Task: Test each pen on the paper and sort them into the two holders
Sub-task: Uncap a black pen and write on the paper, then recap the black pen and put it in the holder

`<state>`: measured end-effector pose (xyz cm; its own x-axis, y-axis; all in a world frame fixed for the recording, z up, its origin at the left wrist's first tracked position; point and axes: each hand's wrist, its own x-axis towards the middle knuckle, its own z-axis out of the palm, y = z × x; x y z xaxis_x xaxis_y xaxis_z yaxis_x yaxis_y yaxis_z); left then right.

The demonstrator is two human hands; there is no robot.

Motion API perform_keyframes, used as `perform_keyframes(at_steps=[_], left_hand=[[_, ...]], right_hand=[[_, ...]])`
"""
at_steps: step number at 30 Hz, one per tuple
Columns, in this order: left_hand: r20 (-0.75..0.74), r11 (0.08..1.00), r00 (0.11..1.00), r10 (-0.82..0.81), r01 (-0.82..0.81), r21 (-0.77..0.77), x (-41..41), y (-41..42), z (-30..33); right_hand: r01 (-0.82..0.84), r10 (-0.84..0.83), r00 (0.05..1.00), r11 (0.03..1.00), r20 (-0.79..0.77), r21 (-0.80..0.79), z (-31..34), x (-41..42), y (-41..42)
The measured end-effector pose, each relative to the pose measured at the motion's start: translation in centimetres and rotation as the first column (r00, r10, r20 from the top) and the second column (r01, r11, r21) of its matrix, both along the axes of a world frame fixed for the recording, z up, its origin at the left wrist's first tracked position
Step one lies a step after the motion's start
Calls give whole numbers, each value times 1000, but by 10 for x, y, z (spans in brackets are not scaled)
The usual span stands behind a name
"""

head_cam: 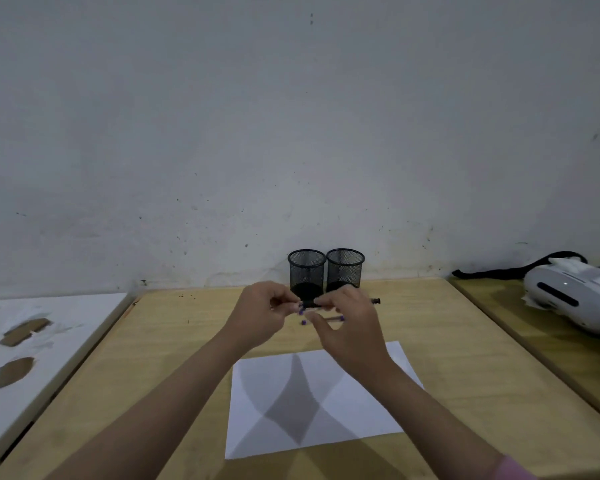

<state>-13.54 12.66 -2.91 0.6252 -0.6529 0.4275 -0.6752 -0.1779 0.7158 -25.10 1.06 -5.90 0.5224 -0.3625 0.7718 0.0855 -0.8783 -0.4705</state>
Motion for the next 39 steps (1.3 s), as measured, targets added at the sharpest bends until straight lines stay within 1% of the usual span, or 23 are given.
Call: perform_keyframes(at_steps=[1,2,4,7,9,12,14,16,19,21,23,26,28,30,32,35,37,39], left_hand=[[-7,1000,1000,-11,11,0,-2,-2,-1],[-11,1000,1000,-23,23,-1,-5,-4,-2],[-8,999,999,-51,51,5,-12,-10,-5],[-9,995,995,-101,101,21,-24,-24,-12],[-15,987,988,-156,156,36,-36,-35,-16],[-18,968,968,-248,249,38,-62,-58,-22],[-36,955,955,-294,295,15,-83,-76,-29],[-53,934,933,-356,357,11,-106,-97,-37],[-40,884,890,-453,455,111,-143,-126,-52],[1,832,849,-529,518,196,-167,-144,-64],[59,770,790,-611,575,279,-192,-159,-75],[135,701,717,-683,593,397,-218,-177,-86],[190,658,674,-714,554,510,-229,-185,-93],[199,629,658,-726,520,577,-232,-190,-98],[196,623,652,-732,525,580,-230,-191,-101],[216,629,640,-738,534,565,-229,-190,-103],[217,631,640,-737,537,560,-230,-189,-105],[214,633,645,-734,535,560,-232,-188,-104]], right_hand=[[81,-83,997,988,-11,-131,1,-3,-7],[158,-167,986,961,-22,-229,0,-6,-13],[261,-287,958,899,-24,-352,-1,-15,-21],[345,-387,922,801,16,-489,-5,-34,-36],[366,-432,902,738,20,-566,-8,-52,-47],[374,-505,862,701,-51,-607,-13,-86,-65],[390,-548,827,721,-128,-573,-15,-117,-75],[419,-577,787,761,-220,-496,-17,-154,-82],[503,-600,730,796,-328,-336,-28,-216,-91],[575,-605,697,792,-385,-204,-40,-254,-93],[631,-613,661,766,-432,-122,-57,-291,-90],[697,-625,595,715,-506,-64,-88,-337,-74],[762,-658,522,645,-543,-50,-111,-366,-60],[821,-676,433,568,-597,-48,-134,-389,-47],[862,-676,376,506,-634,-28,-153,-406,-34],[898,-661,325,441,-676,1,-174,-424,-20],[902,-653,295,431,-697,-21,-182,-432,-16],[898,-657,307,439,-689,-18,-186,-439,-17]])
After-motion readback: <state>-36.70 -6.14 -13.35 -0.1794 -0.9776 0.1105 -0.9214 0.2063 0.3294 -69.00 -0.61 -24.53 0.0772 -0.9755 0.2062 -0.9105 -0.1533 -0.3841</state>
